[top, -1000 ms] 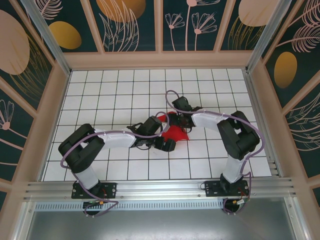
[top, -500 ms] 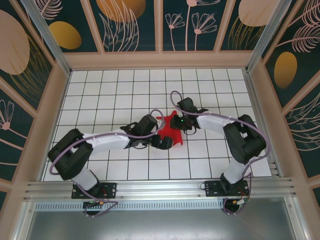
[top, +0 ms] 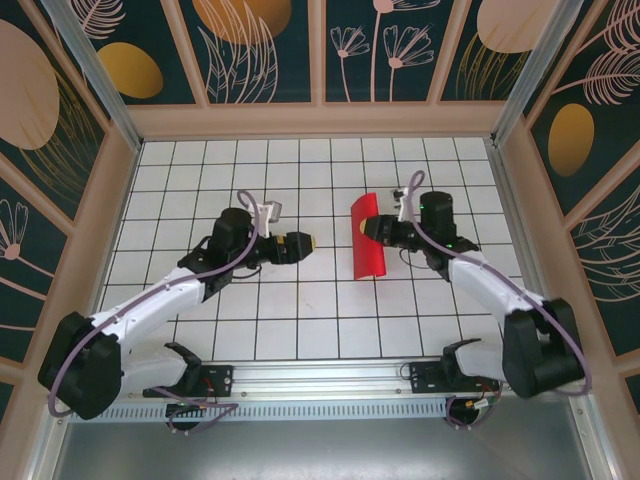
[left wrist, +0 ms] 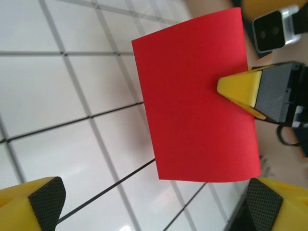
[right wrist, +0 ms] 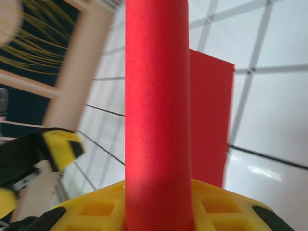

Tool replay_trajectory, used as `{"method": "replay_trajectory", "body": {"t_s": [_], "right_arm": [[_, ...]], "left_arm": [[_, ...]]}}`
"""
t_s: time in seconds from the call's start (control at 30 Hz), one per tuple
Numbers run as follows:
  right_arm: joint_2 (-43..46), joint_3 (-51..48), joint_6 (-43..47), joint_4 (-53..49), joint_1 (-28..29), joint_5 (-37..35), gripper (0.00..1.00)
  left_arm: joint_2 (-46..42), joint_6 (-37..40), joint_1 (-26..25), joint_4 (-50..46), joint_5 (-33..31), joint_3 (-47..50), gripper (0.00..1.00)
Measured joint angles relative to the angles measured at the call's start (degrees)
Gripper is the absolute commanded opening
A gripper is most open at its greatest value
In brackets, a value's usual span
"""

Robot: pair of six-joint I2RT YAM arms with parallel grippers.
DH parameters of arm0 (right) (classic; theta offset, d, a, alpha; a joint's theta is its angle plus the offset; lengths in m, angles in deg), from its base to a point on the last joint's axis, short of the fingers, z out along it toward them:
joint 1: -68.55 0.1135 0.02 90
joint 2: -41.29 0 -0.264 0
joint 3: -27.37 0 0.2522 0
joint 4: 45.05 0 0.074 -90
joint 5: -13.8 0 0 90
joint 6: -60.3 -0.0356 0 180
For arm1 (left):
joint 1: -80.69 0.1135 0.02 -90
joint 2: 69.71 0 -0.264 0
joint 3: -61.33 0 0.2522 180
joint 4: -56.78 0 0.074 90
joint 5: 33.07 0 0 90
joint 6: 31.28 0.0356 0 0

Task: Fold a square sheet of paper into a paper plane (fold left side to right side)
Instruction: Pick up the square sheet of paper from the center of the table, then place a square sheet of paper at the center of the table.

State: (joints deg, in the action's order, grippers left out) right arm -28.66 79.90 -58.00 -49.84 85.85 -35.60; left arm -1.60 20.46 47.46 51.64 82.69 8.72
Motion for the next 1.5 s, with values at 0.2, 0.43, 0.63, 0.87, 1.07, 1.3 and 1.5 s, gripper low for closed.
{"method": "replay_trajectory", "body": {"t_s": [0.2, 0.43, 0.63, 0.87, 1.07, 1.3, 1.5], "right_arm": [[10.6, 1.1, -2.9, 4.9, -1.2, 8.7, 0.29], [12.7, 5.3, -9.2, 9.8, -0.6, 13.5, 0.29], [12.7, 7.0, -11.7, 11.8, 3.3, 13.6, 0.29], [12.7, 7.8, -13.0, 13.1, 5.4, 13.5, 0.29], [12.7, 7.9, -13.2, 13.4, 6.3, 13.0, 0.29], [12.7, 7.9, -12.5, 10.7, 6.0, 8.5, 0.41], [12.7, 8.4, -8.3, 1.8, 5.1, 1.4, 0.79]], "left_arm": [[-2.3, -3.1, 0.0, 8.1, 7.5, -1.3, 0.98], [-1.7, -5.4, 0.0, 16.4, 15.5, -5.0, 0.98], [0.6, -6.4, 0.0, 19.7, 18.9, -6.7, 0.99], [2.9, -6.7, 0.0, 19.8, 19.5, -6.7, 0.98], [3.4, -10.0, -0.4, 24.3, 22.1, -6.7, 0.53], [3.4, -9.7, -0.6, 24.9, 22.6, -6.7, 0.08], [3.4, -7.7, -0.6, 20.7, 20.0, -5.9, 0.01]]}}
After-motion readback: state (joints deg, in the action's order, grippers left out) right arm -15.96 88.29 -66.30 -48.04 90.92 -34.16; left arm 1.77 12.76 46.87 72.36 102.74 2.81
